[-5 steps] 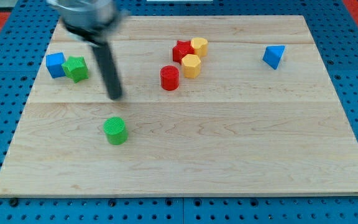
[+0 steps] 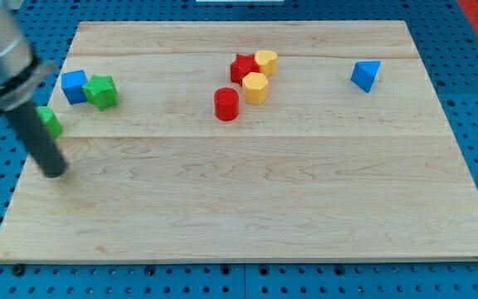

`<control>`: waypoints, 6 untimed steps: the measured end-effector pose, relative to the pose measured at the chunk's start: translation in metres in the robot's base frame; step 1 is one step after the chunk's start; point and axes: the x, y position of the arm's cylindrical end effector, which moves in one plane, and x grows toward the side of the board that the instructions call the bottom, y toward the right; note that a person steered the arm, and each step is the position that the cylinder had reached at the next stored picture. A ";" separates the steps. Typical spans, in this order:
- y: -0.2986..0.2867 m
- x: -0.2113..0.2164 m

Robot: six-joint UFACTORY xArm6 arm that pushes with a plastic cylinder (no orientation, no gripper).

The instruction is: Push the green circle to the left of the green star

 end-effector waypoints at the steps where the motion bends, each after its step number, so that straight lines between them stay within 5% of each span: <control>1: -0.032 -0.035; 3: 0.016 -0.104; 4: 0.083 -0.034; 5: 0.241 -0.026; 6: 0.365 -0.094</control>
